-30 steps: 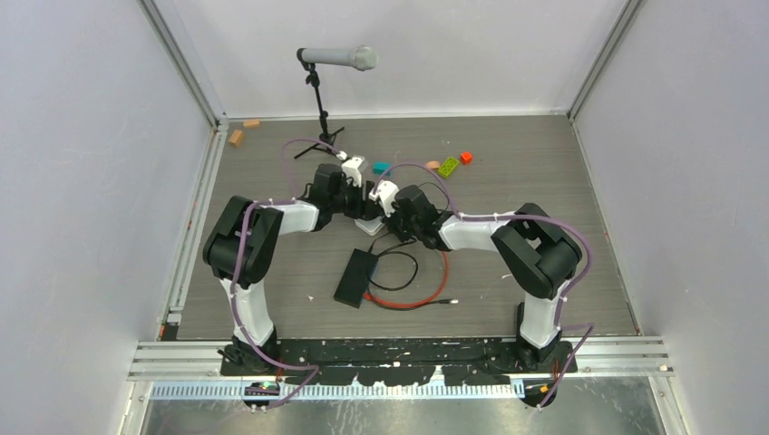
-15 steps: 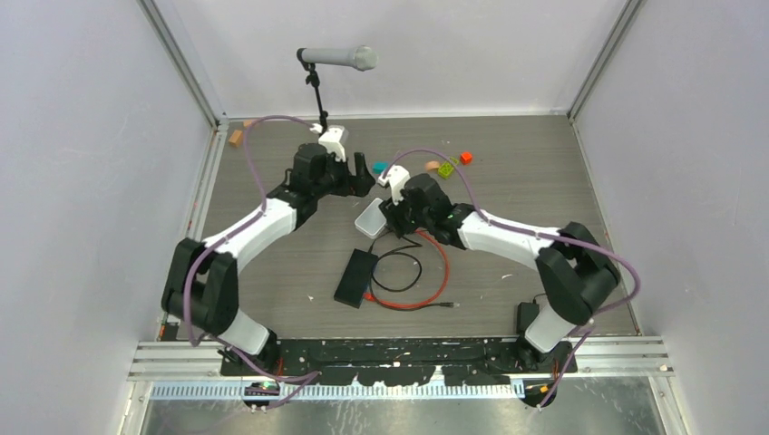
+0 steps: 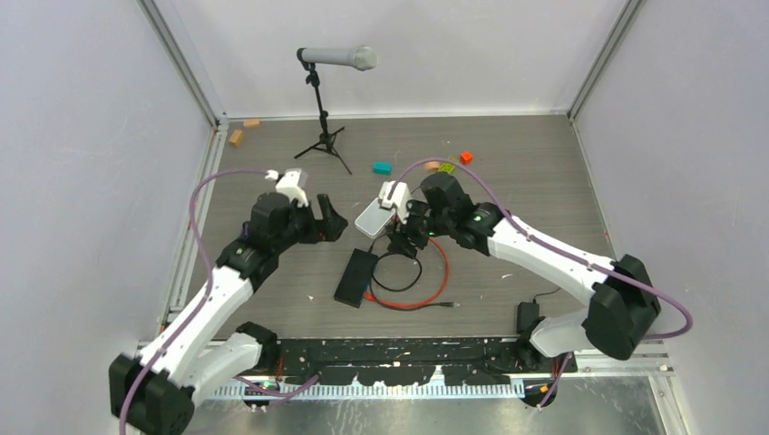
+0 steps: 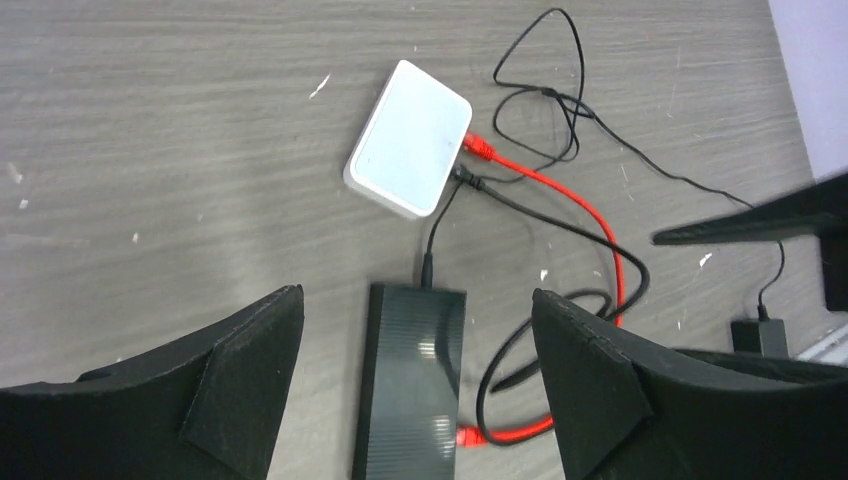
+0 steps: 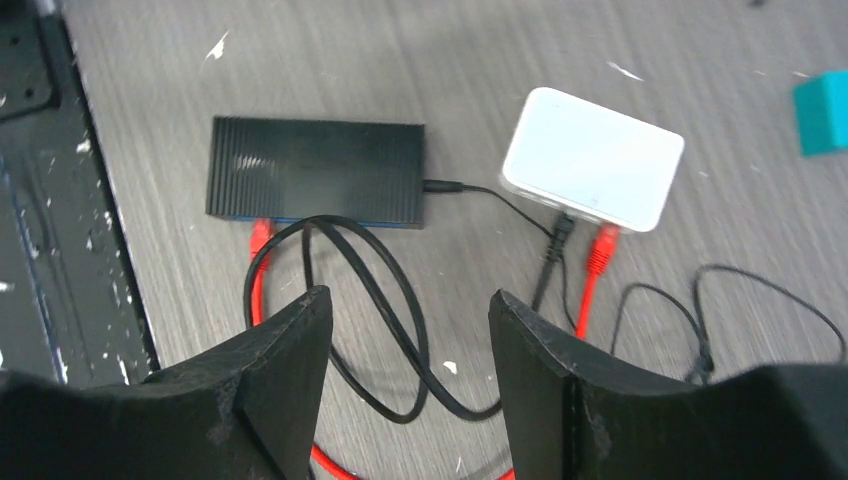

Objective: Insert the plug into the switch port
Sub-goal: Pick up the connector from the center of the board.

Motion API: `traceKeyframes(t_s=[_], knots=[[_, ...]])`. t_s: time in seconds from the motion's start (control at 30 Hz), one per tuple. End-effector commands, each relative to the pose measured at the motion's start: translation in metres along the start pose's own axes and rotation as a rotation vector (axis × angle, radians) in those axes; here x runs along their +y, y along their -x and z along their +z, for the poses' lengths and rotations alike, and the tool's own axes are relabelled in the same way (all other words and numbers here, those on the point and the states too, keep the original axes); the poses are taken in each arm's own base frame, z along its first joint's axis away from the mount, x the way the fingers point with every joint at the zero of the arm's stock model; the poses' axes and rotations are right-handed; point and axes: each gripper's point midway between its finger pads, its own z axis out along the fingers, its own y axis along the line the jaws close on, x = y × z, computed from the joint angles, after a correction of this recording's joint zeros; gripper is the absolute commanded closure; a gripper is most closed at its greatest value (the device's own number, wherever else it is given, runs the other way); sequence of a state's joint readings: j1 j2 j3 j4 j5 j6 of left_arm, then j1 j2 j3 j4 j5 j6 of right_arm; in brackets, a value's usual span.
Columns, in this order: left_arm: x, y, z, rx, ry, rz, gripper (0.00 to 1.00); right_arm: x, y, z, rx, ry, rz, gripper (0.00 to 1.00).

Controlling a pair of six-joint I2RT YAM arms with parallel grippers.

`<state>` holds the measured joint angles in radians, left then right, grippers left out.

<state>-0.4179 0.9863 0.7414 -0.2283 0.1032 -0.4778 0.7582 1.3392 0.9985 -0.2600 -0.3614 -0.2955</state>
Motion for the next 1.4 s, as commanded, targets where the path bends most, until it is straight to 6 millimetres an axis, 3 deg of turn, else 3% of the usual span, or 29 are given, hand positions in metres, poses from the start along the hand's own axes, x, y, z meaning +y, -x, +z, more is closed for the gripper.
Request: traceKeyframes(t_s=[0.0, 0.23, 0.43, 0.67, 0.83, 1.07, 1.2, 1.37], knots=[[0.007, -0.007, -0.041, -0.043, 0.047, -0.085, 0.14, 0.025, 0.000, 0.010, 0.101, 0.192, -0.144, 0.36], [0.017, -0.011, -0.089, -0.131, 0.085, -0.110, 0.14, 0.041, -0.019, 0.039, 0.259, 0.322, -0.169, 0.32], [0.010, -0.012, -0.106, -0.134, 0.054, -0.127, 0.13, 0.063, -0.048, 0.055, 0.369, 0.374, -0.220, 0.31], [0.016, -0.012, -0.116, -0.146, 0.088, -0.109, 0.13, 0.043, -0.070, 0.067, 0.464, 0.248, -0.284, 0.32], [0.017, -0.010, -0.117, -0.151, 0.092, -0.100, 0.13, 0.030, -0.061, 0.071, 0.439, 0.165, -0.334, 0.34], [0.016, -0.012, -0.116, -0.142, 0.085, -0.100, 0.12, 0.032, -0.019, 0.062, 0.296, 0.148, -0.391, 0.31], [0.017, -0.013, -0.117, -0.143, 0.088, -0.099, 0.12, 0.038, -0.029, 0.063, 0.350, 0.205, -0.385, 0.29], [0.017, -0.013, -0.119, -0.141, 0.089, -0.091, 0.12, 0.053, -0.058, 0.069, 0.486, 0.318, -0.303, 0.29]])
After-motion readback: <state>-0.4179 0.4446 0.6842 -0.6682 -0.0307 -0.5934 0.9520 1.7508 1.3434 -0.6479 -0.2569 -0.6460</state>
